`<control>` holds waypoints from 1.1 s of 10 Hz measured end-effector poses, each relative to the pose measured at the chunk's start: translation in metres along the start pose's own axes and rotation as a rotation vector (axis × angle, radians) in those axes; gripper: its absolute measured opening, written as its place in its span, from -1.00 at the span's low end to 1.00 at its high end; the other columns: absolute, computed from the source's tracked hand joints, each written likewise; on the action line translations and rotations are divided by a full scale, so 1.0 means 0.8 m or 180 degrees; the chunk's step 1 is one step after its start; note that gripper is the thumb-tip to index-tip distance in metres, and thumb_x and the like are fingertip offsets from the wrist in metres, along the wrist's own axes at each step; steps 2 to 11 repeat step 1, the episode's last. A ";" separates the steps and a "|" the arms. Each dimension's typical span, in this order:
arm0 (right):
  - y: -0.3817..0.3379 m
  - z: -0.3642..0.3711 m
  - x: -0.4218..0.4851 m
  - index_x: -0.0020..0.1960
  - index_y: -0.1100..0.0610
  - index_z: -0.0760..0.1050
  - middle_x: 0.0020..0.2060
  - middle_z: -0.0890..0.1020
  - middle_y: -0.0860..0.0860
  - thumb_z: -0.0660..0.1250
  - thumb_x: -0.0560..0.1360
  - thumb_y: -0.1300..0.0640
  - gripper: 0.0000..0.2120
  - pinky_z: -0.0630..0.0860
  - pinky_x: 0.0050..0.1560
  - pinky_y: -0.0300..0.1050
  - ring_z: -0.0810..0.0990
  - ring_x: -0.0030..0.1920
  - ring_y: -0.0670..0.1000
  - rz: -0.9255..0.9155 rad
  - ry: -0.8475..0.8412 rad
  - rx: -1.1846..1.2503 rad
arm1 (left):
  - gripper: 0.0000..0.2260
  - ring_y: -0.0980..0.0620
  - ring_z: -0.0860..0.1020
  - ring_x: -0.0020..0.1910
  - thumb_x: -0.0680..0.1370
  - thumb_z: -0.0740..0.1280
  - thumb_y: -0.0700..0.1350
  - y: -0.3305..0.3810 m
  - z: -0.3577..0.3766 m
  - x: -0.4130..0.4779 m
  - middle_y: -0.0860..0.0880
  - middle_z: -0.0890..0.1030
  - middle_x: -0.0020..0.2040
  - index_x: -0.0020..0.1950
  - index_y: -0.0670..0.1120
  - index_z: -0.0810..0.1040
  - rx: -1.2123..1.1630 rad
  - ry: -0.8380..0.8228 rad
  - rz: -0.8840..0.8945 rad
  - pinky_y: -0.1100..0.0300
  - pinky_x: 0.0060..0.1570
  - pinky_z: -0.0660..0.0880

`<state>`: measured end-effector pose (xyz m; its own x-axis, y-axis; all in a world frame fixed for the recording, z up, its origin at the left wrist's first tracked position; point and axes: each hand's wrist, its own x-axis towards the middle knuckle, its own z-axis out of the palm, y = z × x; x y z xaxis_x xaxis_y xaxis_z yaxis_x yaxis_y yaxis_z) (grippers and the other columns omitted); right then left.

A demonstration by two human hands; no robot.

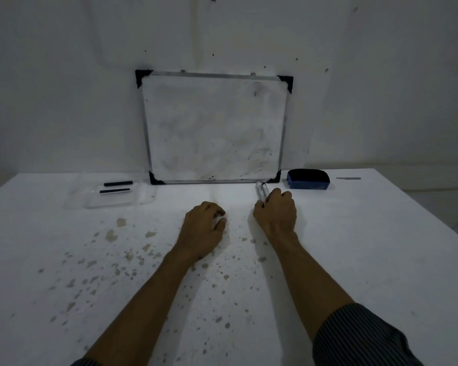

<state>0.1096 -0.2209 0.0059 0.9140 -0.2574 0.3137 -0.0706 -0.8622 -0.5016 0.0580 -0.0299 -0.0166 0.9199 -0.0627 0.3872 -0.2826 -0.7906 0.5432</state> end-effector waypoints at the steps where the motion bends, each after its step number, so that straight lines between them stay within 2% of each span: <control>1: 0.000 -0.011 0.000 0.18 0.27 0.50 0.15 0.52 0.24 0.37 0.52 -0.09 -0.55 0.54 0.13 0.14 0.56 0.12 0.23 0.0056 -0.0001 0.0013 | -0.74 0.01 0.56 0.20 0.63 0.34 -0.01 0.009 -0.009 -0.002 -0.03 0.62 0.21 0.27 -0.08 0.59 -0.0350 -0.0031 -0.0240 0.06 0.28 0.50; 11: 0.000 -0.011 0.000 0.18 0.27 0.50 0.15 0.52 0.24 0.37 0.52 -0.09 -0.55 0.54 0.13 0.14 0.56 0.12 0.23 0.0056 -0.0001 0.0013 | -0.74 0.01 0.56 0.20 0.63 0.34 -0.01 0.009 -0.009 -0.002 -0.03 0.62 0.21 0.27 -0.08 0.59 -0.0350 -0.0031 -0.0240 0.06 0.28 0.50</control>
